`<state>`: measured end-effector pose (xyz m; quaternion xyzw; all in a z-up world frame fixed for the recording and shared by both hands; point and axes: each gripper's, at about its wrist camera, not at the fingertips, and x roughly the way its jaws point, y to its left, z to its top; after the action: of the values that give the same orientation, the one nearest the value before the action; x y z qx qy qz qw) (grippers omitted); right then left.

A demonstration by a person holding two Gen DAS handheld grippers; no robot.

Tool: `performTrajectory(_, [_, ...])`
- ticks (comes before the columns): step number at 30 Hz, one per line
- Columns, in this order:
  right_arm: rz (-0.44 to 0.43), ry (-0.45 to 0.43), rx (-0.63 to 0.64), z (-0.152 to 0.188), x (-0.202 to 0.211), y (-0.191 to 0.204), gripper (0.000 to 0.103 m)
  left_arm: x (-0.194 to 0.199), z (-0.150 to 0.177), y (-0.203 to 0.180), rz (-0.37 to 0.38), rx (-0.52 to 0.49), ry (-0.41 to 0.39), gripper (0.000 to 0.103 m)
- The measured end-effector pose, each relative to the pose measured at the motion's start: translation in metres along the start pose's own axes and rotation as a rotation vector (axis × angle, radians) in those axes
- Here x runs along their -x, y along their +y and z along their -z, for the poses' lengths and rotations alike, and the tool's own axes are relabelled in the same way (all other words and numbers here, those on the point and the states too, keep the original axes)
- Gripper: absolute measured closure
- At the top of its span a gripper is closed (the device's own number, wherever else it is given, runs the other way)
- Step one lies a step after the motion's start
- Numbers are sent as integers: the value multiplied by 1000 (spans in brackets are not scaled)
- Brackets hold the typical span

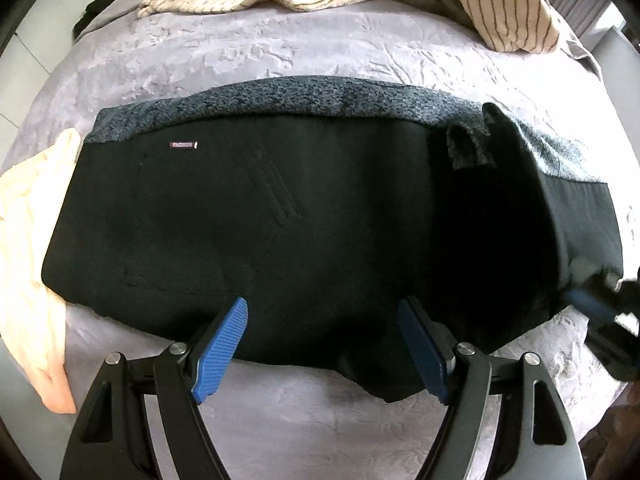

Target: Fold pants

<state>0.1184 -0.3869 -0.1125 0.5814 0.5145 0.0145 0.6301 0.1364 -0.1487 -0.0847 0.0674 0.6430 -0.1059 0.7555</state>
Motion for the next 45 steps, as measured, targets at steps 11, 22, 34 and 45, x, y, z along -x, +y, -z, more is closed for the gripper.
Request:
performTrajectory(11, [149, 156, 134, 24, -29, 9, 92, 11, -17, -19, 7, -53, -20, 24])
performTrajectory(22, [470, -147, 306, -82, 46, 33, 55, -33, -55, -127, 38, -198, -4, 24])
performTrajectory(34, [511, -60, 429, -63, 42, 27, 49, 38, -3, -102, -237, -340, -375, 22])
performTrajectory(45, [578, 50, 551, -38, 11, 44, 31, 98, 31, -106, -394, -379, -573, 22])
